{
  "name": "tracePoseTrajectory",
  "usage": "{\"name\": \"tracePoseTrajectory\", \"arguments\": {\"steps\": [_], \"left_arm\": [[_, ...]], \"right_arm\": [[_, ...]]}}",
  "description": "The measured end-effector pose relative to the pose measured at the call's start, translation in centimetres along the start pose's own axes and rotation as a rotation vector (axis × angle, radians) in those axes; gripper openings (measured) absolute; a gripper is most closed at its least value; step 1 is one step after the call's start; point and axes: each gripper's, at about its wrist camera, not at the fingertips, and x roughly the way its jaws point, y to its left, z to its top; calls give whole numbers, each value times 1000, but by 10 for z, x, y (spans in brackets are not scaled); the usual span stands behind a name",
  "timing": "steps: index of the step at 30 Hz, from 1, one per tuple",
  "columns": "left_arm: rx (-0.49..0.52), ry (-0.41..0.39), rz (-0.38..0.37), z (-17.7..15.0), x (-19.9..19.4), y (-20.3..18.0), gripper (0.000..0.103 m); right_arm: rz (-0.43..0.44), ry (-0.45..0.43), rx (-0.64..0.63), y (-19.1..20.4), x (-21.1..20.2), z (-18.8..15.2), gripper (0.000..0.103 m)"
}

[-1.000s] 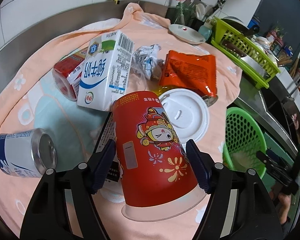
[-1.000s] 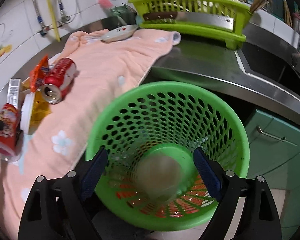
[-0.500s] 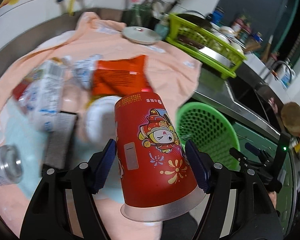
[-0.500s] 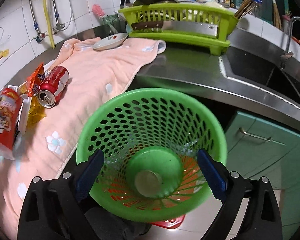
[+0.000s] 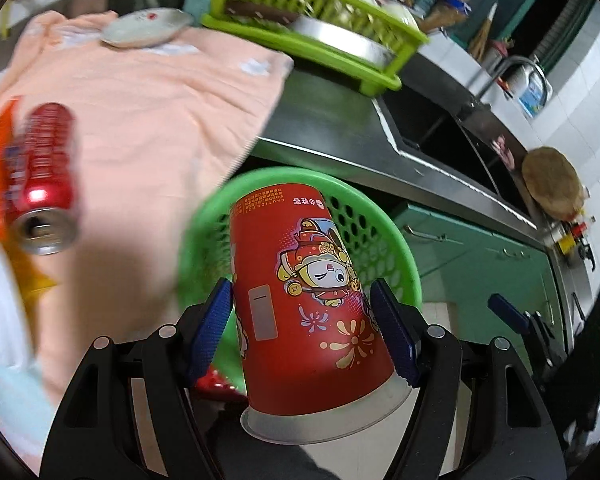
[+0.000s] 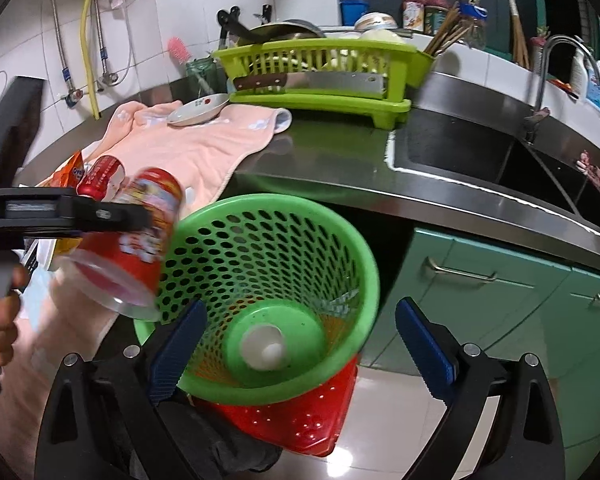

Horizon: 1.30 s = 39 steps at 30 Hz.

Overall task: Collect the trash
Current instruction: 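Carry the red paper cup into the green basket and open the left tool, then move the left tool back to the white plastic lid and grasp it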

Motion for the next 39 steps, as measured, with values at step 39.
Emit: {"name": "tracePoseTrajectory", "arguments": {"steps": [39], "left_arm": [[-45, -196, 288, -35, -114, 95, 84]], "right_arm": [[209, -39, -151, 112, -11, 20, 94]]}}
